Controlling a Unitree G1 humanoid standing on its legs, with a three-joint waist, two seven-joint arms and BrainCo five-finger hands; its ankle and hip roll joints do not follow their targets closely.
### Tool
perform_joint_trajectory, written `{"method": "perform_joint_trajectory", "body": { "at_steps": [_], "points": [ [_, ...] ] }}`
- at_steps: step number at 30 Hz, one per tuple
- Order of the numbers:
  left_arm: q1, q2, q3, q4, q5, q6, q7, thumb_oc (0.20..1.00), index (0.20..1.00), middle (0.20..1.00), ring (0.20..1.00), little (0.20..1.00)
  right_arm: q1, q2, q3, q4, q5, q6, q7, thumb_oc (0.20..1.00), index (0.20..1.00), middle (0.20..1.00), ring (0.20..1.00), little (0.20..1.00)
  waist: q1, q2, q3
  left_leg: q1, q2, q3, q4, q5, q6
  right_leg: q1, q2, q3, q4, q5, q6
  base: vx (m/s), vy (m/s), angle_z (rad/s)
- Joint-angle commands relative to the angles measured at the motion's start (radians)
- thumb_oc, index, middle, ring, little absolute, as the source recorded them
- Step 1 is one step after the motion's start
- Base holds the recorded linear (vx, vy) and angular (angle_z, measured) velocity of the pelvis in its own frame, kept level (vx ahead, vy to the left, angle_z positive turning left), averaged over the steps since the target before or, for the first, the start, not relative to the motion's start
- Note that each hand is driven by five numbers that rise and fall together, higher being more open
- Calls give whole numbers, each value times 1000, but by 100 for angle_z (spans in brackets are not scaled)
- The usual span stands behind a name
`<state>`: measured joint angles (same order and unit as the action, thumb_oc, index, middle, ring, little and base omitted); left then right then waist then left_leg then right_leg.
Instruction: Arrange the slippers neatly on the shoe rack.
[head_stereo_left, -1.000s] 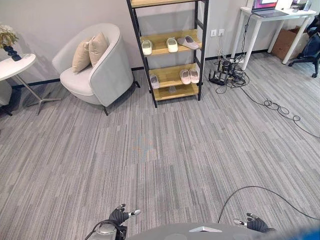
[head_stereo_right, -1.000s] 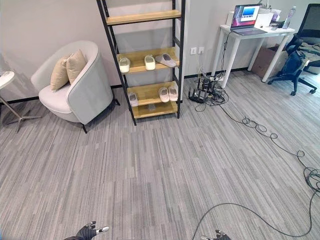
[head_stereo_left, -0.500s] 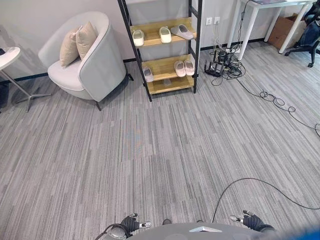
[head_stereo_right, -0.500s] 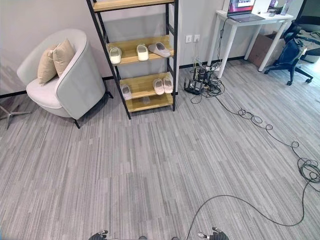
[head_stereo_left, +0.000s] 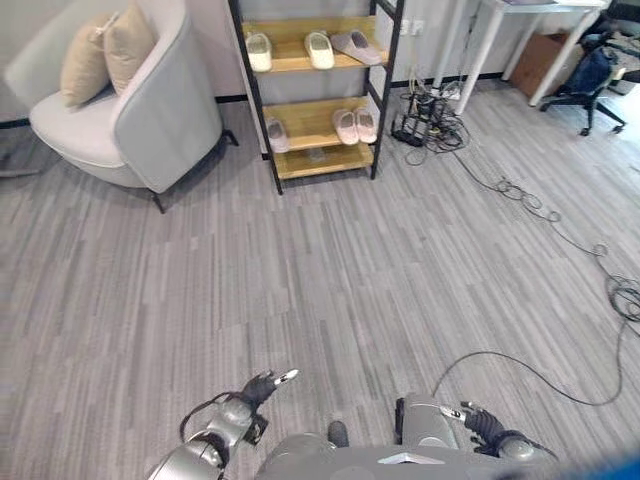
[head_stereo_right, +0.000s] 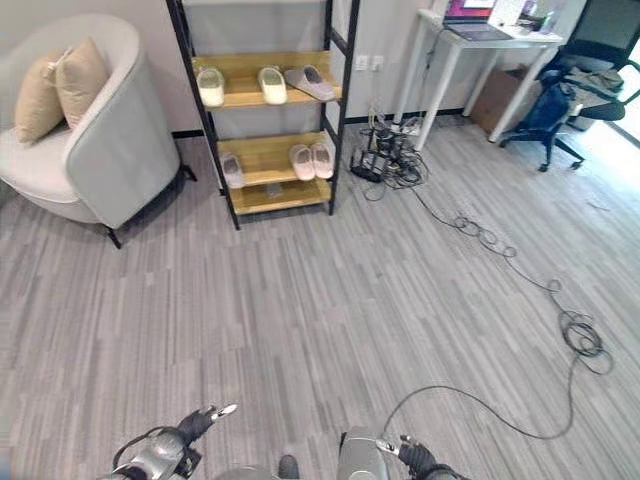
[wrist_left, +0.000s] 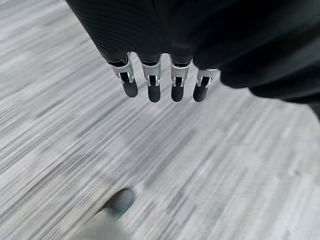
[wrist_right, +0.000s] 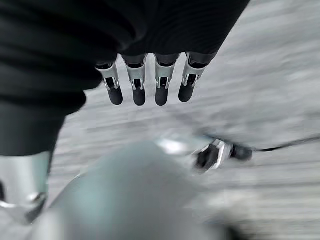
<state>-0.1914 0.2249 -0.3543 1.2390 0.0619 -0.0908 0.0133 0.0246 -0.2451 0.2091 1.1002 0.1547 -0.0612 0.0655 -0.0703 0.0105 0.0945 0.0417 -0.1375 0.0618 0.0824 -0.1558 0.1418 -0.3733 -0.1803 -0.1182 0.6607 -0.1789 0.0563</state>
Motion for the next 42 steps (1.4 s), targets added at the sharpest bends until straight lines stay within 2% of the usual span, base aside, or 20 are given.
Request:
{"method": "perform_joint_trajectory", "body": {
  "at_steps": [1, 5, 9, 11, 13, 17, 19, 21, 25, 27, 29, 30, 31, 32, 35, 37, 39, 40, 41, 42],
  "points": [
    [43, 29, 23, 23, 26, -11, 21, 1000, 1000, 1000, 1000, 1000, -47, -42, -27, 19, 20, -17, -12, 1000, 1000, 1000, 1000, 1000, -12, -16, 39, -15, 132, -33, -46, 59, -105, 212, 4, 11, -360, 190, 78, 268, -147, 32],
    [80, 17, 39, 99, 68, -2, 3, 1000, 1000, 1000, 1000, 1000, -19, -45, -44, 47, 21, -12, -4, 1000, 1000, 1000, 1000, 1000, -33, -22, 27, 70, 158, -29, -85, 34, -136, 200, 9, 22, -573, 249, 110, 334, -289, 17],
    [132, 9, 61, 119, 78, -3, -7, 1000, 1000, 1000, 1000, 1000, 6, -85, -76, 105, 31, -7, 5, 1000, 1000, 1000, 1000, 1000, -37, -8, -20, 83, 216, -53, -70, 58, -178, 240, 72, 64, -556, 185, 63, 335, -396, 11],
    [117, 7, 36, 81, 79, -5, -5, 1000, 1000, 1000, 1000, 1000, 0, -128, -100, 122, 40, -7, -6, 1000, 1000, 1000, 1000, 1000, -32, -17, -3, -25, 254, -34, 178, 160, -227, 276, 91, 34, -543, 136, 14, 163, -403, -46],
    [89, 11, 7, 38, 80, -3, 3, 1000, 1000, 1000, 1000, 1000, -13, -174, -94, 126, 28, -2, -18, 1000, 1000, 1000, 1000, 1000, -6, -40, 25, -128, 259, -21, 376, 170, -202, 334, 101, 17, -561, 109, -19, 186, -376, 35],
    [59, 4, -13, 10, 76, -11, 12, 1000, 1000, 1000, 1000, 1000, -33, -191, -83, 120, 10, -7, -35, 1000, 1000, 1000, 1000, 1000, 21, -52, 24, -217, 178, 22, 221, 89, -172, 390, 91, 1, -601, 96, 1, 191, -81, 10],
    [45, 1, -31, 12, 84, -18, 19, 1000, 1000, 1000, 1000, 1000, -49, -186, -60, 105, -4, -16, -46, 1000, 1000, 1000, 1000, 1000, 49, -46, 28, -272, 151, 20, 124, 151, -183, 422, 106, 6, -621, 93, 5, 180, 32, 1],
    [46, -3, -14, 42, 83, -10, 22, 1000, 1000, 1000, 1000, 1000, -72, -169, -40, 86, -36, -22, -54, 1000, 1000, 1000, 1000, 1000, 54, -34, 12, -196, 129, -24, 2, 162, -166, 422, 126, 22, -599, 79, 17, 276, 93, -40],
    [66, 6, 9, 90, 116, 10, 20, 1000, 1000, 1000, 1000, 1000, -95, -127, 0, 26, -88, -23, -49, 1000, 1000, 1000, 1000, 1000, 27, -32, 8, -99, 115, -21, -25, 119, -105, 326, 109, 52, -305, 144, 90, 234, 124, -84],
    [76, 18, 26, 89, 108, 11, 18, 1000, 1000, 1000, 1000, 1000, -86, -111, 13, -6, -107, -21, -47, 1000, 1000, 1000, 1000, 1000, 16, -21, 22, -64, 115, -38, -16, 97, -85, 244, 90, 66, -137, 181, 98, 205, 67, 29],
    [69, 28, 32, 83, 98, 10, 30, 1000, 1000, 1000, 1000, 1000, -73, -96, 13, 5, -116, -10, -47, 1000, 1000, 1000, 1000, 1000, 12, -11, 18, -27, 130, -50, -18, 59, -96, 235, 2, 40, -270, 160, 71, 295, -116, 93],
    [65, 32, 31, 82, 95, 6, 36, 1000, 1000, 1000, 1000, 1000, -71, -93, 12, 9, -115, -8, -45, 1000, 1000, 1000, 1000, 1000, 5, -11, 20, -23, 129, -63, -14, 54, -103, 236, -3, 55, -328, 165, 68, 310, -356, 55],
    [56, 34, 22, 86, 98, 0, 36, 1000, 1000, 1000, 1000, 1000, -56, -98, 5, 31, -104, -6, -42, 1000, 1000, 1000, 1000, 1000, -11, -27, 4, -13, 120, -100, -8, 45, -115, 249, 33, 190, -444, 193, 95, 241, -366, 35],
    [58, 33, 24, 90, 96, -2, 37, 1000, 1000, 1000, 1000, 1000, -51, -100, 3, 47, -102, -4, -42, 1000, 1000, 1000, 1000, 1000, -9, -29, -8, -11, 123, -103, -6, 40, -120, 272, 36, 202, -472, 191, 96, 269, -523, 69],
    [67, 36, 35, 80, 75, -4, 45, 1000, 1000, 1000, 1000, 1000, -43, -113, -10, 69, -98, -2, -47, 1000, 1000, 1000, 1000, 1000, 5, -34, -27, -7, 151, -133, -5, 47, -148, 317, 48, 159, -512, 140, 79, 113, -401, 99],
    [76, 23, 29, 80, 81, -4, 49, 1000, 1000, 1000, 1000, 1000, -33, -141, -25, 83, -102, -5, -58, 1000, 1000, 1000, 1000, 1000, 10, -36, -25, -46, 209, -144, 52, 102, -198, 347, 85, 115, -532, 100, 43, 40, -515, -6],
    [73, 16, 13, 67, 91, -3, 50, 1000, 1000, 1000, 1000, 1000, -31, -169, -42, 90, -94, -10, -73, 1000, 1000, 1000, 1000, 1000, 7, -42, -10, -96, 248, -103, 143, 142, -213, 368, 96, 76, -547, 86, 20, -34, -353, 48],
    [58, 6, 6, 51, 70, -1, 59, 1000, 1000, 1000, 1000, 1000, -35, -192, -52, 96, -82, -10, -88, 1000, 1000, 1000, 1000, 1000, 15, -52, 11, -140, 252, -64, 195, 152, -202, 388, 101, 46, -551, 80, 4, -22, -241, 66],
    [49, -12, 2, 52, 56, -7, 69, 1000, 1000, 1000, 1000, 1000, -44, -181, -45, 89, -73, -17, -93, 1000, 1000, 1000, 1000, 1000, 25, -55, 11, -152, 193, -89, 137, 112, -197, 384, 106, 51, -553, 85, 15, -5, -153, 27],
    [51, -14, 2, 56, 57, -8, 72, 1000, 1000, 1000, 1000, 1000, -44, -178, -43, 84, -75, -19, -96, 1000, 1000, 1000, 1000, 1000, 26, -54, 8, -140, 190, -96, 110, 108, -197, 382, 107, 58, -551, 83, 16, 30, 14, 17]
  ]
}}
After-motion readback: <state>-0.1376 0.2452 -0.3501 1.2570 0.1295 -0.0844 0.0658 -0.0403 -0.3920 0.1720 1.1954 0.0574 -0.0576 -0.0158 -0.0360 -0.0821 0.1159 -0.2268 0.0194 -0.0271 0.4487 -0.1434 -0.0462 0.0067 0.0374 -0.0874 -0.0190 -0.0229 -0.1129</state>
